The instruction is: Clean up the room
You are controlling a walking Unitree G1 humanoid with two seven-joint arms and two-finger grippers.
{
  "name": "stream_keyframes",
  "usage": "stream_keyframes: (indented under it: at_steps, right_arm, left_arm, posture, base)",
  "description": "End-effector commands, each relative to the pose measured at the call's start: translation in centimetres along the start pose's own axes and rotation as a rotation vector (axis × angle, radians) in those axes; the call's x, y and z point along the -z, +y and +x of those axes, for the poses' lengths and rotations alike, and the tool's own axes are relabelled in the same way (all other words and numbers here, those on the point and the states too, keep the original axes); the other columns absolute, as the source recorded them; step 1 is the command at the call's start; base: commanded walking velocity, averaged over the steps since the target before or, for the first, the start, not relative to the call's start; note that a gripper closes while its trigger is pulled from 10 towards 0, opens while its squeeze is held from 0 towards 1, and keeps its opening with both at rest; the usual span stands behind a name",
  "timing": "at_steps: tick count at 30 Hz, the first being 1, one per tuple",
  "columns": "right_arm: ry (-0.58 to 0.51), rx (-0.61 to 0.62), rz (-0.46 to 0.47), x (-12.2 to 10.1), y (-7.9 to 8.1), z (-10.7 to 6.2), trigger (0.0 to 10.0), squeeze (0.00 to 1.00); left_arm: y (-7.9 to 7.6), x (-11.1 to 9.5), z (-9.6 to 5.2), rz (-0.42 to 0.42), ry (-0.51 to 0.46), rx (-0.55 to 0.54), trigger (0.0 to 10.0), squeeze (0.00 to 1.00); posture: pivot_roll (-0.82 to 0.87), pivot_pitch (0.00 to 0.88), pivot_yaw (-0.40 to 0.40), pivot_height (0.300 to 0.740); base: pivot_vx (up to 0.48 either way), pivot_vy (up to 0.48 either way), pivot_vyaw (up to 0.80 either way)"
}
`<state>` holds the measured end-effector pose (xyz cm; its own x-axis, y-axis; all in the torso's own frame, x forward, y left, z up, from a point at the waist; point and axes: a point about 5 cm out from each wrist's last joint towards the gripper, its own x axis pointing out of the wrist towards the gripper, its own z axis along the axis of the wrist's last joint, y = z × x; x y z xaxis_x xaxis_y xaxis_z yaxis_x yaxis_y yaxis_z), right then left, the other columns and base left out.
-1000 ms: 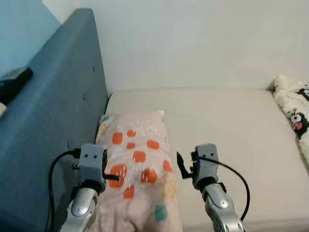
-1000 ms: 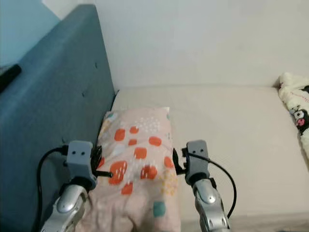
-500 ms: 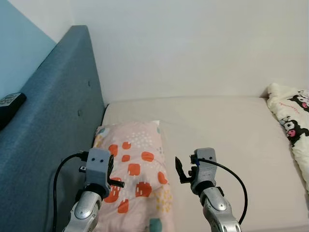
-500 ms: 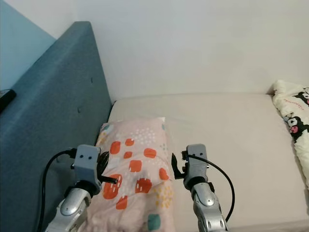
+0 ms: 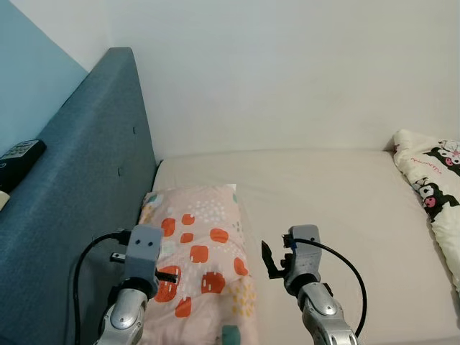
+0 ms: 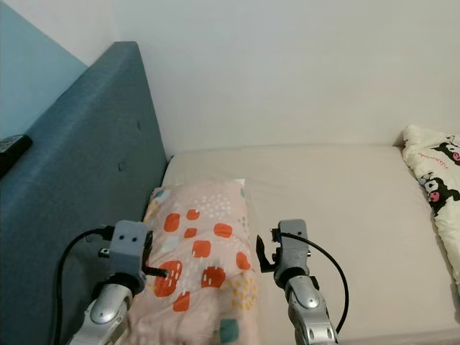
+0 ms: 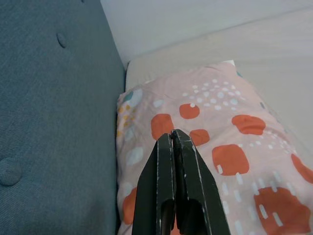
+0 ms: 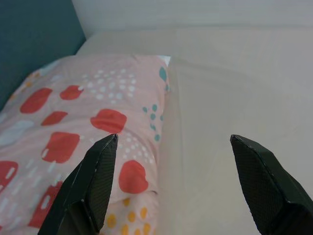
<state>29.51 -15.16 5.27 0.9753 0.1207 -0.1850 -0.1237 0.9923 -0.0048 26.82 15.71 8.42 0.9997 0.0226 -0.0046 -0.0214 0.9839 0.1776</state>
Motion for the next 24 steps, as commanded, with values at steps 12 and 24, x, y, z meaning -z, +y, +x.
stream_keyframes:
  at_steps: [12, 24]
  right_arm:
    - [0.005, 0.020, -0.015, -0.02, -0.88, 0.36, 10.0, 0.00]
    - [0.006, 0.007, -0.016, 0.03, -0.83, 0.41, 10.0, 0.00]
  left_arm:
    - [-0.26, 0.08, -0.08, 0.023, -0.017, 0.000, 10.0, 0.00]
    - [-0.22, 0.01, -0.17, 0.039, -0.025, -0.009, 10.0, 0.00]
  posture:
    - [-0.05, 0.080, -0.031, 0.740]
    - [-0.04, 0.088, -0.040, 0.740]
  base:
    - [0.000, 0.000, -0.56]
    - [0.000, 0.000, -0.80]
